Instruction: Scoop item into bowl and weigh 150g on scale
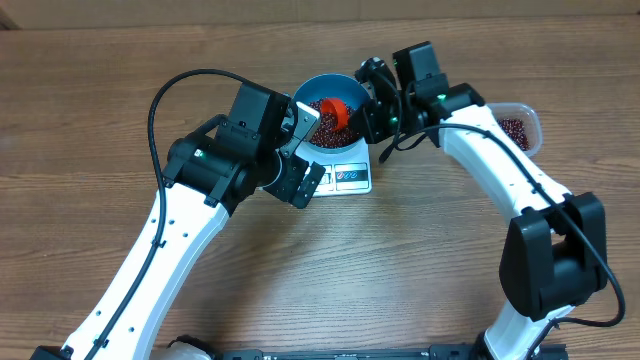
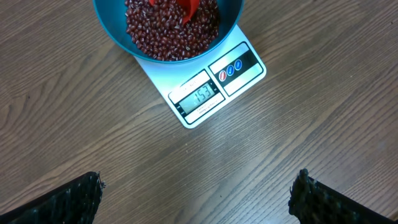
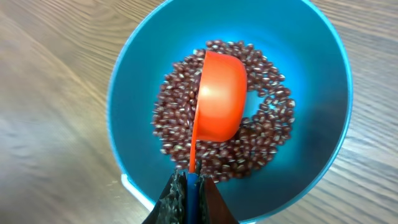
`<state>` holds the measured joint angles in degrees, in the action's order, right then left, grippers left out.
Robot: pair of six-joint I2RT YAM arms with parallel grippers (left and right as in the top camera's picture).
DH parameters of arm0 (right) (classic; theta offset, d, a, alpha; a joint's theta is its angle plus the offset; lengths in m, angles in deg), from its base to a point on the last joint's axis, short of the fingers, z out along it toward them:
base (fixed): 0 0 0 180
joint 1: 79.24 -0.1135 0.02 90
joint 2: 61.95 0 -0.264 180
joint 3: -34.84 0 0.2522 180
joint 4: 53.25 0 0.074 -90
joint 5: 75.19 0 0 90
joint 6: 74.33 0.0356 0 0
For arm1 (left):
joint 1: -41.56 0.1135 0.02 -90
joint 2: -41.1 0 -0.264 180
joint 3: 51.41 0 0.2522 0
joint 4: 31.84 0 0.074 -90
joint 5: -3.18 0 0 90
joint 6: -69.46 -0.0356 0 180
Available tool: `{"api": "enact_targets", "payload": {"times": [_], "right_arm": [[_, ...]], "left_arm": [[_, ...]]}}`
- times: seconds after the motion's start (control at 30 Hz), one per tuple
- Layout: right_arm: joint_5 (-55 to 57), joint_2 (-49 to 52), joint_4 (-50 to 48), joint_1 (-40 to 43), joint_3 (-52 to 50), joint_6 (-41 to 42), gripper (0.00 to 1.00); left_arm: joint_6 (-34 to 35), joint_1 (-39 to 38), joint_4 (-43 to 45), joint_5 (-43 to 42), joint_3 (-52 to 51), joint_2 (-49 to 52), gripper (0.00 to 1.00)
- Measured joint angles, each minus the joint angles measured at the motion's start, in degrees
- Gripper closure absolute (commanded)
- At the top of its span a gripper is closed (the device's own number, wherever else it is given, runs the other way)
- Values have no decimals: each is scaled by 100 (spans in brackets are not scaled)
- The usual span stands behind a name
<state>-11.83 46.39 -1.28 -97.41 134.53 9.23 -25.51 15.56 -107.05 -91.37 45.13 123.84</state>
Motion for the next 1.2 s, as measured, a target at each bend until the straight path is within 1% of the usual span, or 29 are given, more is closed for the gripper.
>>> {"api": "enact_targets", "payload": {"times": [0.4,0.6,0.8,0.93,1.03,1.2], "right_arm": [[-817,0,-2,442,0,424,96],[-935,-48,-74,505,-2,472,96],[-566,-544,-72,472,0,444,96],[-225,-927,111,284,4,129,97],[232,-992,376,-17,7,-179,96],[929,-986,321,-343,4,-236,96]], "left_arm": [[0,0,0,0,0,0,0],[0,0,0,0,0,0,0],[0,0,0,0,0,0,0],[0,0,0,0,0,0,0],[0,0,0,0,0,0,0],[0,0,0,0,0,0,0]]}}
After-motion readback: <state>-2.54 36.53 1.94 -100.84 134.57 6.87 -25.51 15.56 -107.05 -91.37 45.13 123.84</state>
